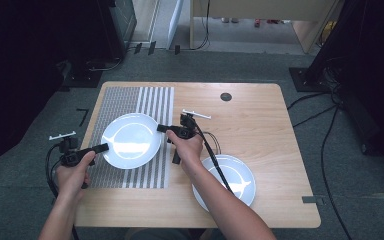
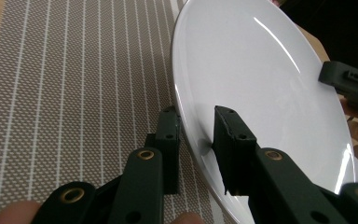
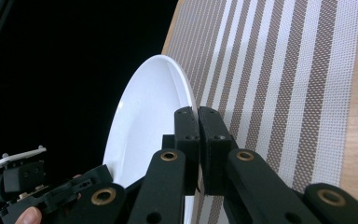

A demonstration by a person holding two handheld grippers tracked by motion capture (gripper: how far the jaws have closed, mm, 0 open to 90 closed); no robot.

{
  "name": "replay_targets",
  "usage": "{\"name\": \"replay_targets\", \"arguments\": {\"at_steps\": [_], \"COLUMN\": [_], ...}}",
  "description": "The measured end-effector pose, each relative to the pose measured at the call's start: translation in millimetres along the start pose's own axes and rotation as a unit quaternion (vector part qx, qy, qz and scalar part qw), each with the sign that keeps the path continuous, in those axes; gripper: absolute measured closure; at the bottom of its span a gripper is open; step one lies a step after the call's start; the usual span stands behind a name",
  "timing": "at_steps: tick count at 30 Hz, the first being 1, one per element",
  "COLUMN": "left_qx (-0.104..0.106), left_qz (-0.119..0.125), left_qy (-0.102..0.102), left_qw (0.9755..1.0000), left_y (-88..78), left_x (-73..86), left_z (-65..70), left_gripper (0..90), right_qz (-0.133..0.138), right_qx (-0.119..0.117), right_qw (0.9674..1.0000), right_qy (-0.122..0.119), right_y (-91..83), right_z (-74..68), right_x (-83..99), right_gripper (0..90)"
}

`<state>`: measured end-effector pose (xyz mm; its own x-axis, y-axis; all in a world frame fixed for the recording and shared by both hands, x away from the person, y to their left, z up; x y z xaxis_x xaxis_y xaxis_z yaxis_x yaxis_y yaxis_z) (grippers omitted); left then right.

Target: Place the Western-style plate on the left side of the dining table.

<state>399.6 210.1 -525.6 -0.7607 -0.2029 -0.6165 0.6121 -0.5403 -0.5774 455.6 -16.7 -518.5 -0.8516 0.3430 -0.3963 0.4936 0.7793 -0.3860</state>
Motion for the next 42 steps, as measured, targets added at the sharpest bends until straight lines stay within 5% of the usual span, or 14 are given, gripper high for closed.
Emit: {"name": "replay_targets", "arguments": {"at_steps": [9,18,26,42], "left_qx": [-0.032,-0.041,-0.070,-0.092], "left_qz": [0.009,-0.017,-0.010,-0.025], "left_qy": [-0.011,-0.019,-0.007,-0.039], "left_qw": [0.9994,0.9988,0.9975,0.9947], "left_y": [8.3,34.8,53.9,83.5], "left_x": [-16.8,-17.8,-41.7,-54.9], "left_z": [-15.7,-24.4,-23.5,-43.1], "left_gripper": [74.7,73.9,74.2,73.9], "right_qz": [-0.004,-0.002,0.006,0.021], "right_qx": [0.010,0.033,0.043,0.065], "right_qw": [0.9998,0.9991,0.9974,0.9962], "right_qy": [0.018,0.026,0.058,0.053], "right_y": [25.8,32.3,42.1,60.4], "right_z": [11.1,28.5,42.0,51.8], "right_x": [-1.5,-9.7,-22.7,-37.4], "right_gripper": [88.6,88.4,88.1,88.0]}}
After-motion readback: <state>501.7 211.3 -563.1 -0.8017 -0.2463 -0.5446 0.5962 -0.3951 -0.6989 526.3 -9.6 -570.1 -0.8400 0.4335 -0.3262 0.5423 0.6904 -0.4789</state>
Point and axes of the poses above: each handheld gripper's, and its own axes: y roughly forward along the jaws, x roughly out of its underside, z roughly to its right, the point moved 10 cm from there along y, roughly forward along the jaws, and after that the axes turned 2 degrees about y, right-handed, at the moved point
